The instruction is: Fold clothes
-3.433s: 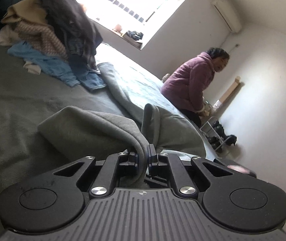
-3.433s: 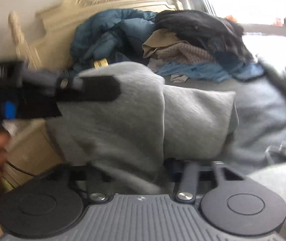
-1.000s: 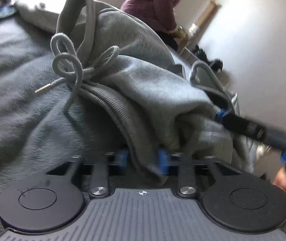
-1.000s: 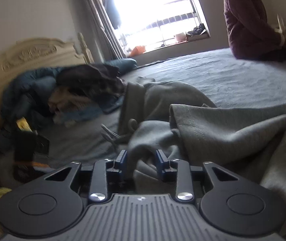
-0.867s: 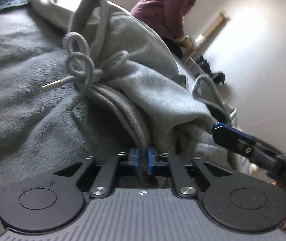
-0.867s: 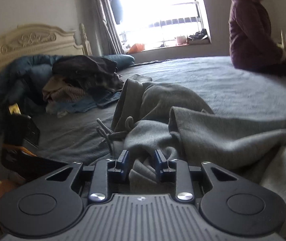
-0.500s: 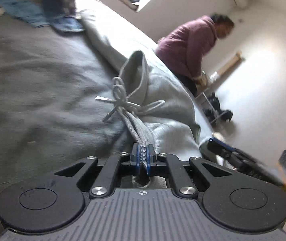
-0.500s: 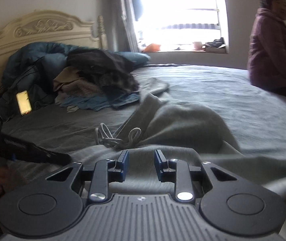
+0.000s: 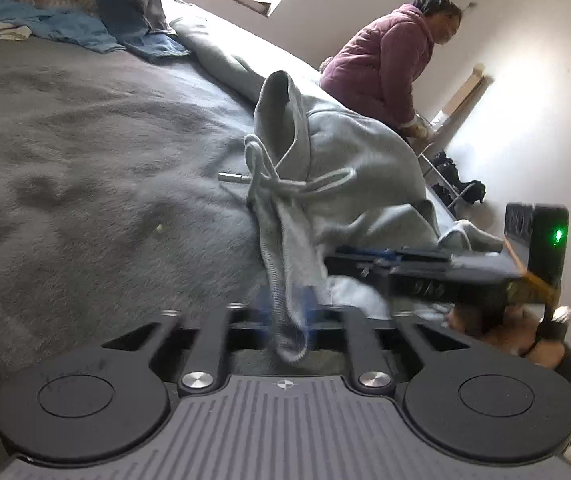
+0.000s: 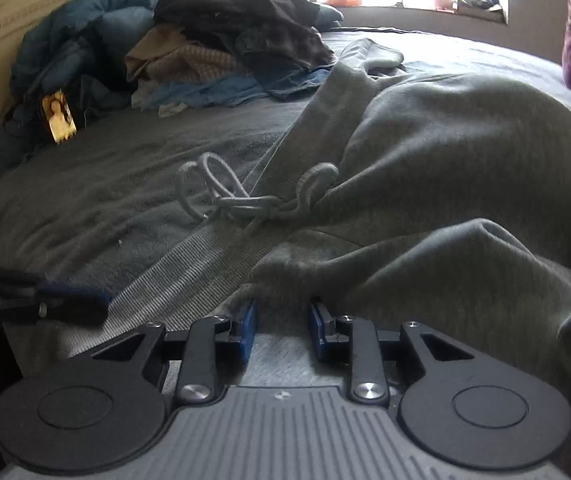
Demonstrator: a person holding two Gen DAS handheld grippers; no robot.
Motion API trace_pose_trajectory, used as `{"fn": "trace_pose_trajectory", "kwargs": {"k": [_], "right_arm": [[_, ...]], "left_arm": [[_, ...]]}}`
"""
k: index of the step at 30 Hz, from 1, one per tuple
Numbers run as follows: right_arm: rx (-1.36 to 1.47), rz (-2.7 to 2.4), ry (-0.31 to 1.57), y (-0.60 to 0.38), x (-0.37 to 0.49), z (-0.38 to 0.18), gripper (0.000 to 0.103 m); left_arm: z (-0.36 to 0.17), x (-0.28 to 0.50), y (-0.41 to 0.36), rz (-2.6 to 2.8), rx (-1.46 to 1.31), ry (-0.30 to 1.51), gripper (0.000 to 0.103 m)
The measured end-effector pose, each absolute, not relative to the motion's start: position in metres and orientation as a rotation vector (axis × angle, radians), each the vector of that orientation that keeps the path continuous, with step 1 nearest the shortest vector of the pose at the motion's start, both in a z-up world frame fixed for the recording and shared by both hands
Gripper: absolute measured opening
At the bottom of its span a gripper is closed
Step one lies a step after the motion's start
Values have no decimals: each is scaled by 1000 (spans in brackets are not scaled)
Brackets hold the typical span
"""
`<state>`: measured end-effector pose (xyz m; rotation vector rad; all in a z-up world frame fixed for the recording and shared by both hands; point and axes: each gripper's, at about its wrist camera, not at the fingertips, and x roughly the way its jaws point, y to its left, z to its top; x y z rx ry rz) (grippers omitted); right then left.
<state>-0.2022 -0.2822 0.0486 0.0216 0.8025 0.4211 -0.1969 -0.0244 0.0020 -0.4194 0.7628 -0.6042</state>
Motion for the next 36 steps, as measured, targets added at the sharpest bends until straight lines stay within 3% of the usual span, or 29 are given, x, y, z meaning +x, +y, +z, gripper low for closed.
{"fn": "trace_pose_trajectory", "kwargs": {"k": [2, 8, 14, 20, 27, 32, 36], "right_arm": [[39, 421, 806, -288, -204, 50, 28], [61, 411, 819, -287, -200, 50, 29], [104, 405, 825, -285, -197, 47, 29], [181, 414, 842, -293, -192, 59, 31], [77, 397, 715, -292, -163, 128, 53], [-153, 439, 659, -275, -112, 160, 76], [-348, 501, 697, -265, -66, 164, 83]], "left_arm": [[-3, -202, -17, -610, -474, 777, 53], [-17, -212, -16, -653, -569, 806, 55], [-23, -205, -39, -692, -603, 803, 55], [-22, -203, -49, -671, -621, 762, 48], [-25, -202, -42, -613, -703, 786, 25], [-24, -209, -33, -599, -732, 775, 16], [-24, -213, -22, -654, -768, 758, 15]]}}
